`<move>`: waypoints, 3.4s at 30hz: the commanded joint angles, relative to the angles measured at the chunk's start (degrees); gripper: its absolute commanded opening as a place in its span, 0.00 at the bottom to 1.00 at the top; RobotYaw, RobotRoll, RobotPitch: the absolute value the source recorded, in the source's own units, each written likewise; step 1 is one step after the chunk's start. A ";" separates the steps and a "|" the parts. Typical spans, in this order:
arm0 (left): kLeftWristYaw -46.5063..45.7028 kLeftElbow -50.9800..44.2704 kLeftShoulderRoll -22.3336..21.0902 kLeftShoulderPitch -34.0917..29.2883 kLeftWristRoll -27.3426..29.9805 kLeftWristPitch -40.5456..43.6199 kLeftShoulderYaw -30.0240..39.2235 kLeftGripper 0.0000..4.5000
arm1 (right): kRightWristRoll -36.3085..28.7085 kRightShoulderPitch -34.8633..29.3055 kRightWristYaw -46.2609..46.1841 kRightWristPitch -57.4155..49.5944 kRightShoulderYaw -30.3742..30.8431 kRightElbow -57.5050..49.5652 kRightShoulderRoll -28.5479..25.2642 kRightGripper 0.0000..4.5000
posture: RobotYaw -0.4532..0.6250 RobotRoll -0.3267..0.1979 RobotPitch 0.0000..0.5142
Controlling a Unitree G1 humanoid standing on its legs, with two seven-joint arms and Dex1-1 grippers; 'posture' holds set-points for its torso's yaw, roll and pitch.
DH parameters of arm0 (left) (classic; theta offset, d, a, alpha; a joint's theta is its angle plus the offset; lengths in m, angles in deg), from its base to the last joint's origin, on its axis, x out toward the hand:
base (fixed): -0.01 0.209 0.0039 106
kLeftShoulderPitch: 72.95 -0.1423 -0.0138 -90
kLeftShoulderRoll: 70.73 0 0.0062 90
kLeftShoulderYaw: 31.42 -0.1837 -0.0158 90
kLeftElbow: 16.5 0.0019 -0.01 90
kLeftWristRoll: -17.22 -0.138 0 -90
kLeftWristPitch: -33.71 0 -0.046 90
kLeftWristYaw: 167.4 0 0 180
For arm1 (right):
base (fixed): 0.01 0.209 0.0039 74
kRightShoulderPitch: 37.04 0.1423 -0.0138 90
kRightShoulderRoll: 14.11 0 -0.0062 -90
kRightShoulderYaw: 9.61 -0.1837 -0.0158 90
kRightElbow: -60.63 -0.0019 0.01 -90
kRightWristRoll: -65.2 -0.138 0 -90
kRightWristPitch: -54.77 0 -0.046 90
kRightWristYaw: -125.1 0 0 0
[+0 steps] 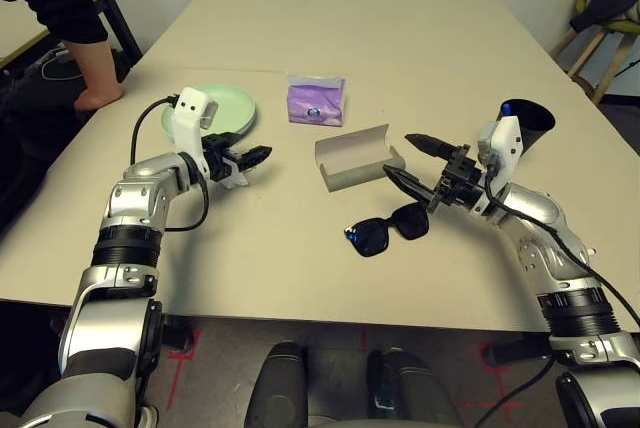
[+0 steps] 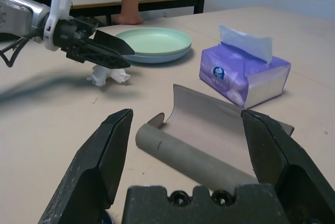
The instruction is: Organize and tidy the items on the table.
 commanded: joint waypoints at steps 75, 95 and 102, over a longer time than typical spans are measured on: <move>-36.31 37.55 7.57 24.39 -6.00 -32.14 11.12 0.99 | -0.06 0.63 -2.88 -1.22 0.07 -2.87 2.68 1.00 | 0.62 0.62 0.11; 22.42 -0.17 5.04 0.87 7.25 -19.09 3.40 0.99 | 6.01 2.27 -6.44 -4.07 3.07 -2.52 0.30 1.00 | 0.64 0.62 0.18; 29.82 -7.95 4.06 -4.77 5.66 -23.38 -2.30 0.99 | 12.83 4.10 -4.44 -6.04 7.63 -4.30 -5.65 1.00 | 0.64 0.62 0.22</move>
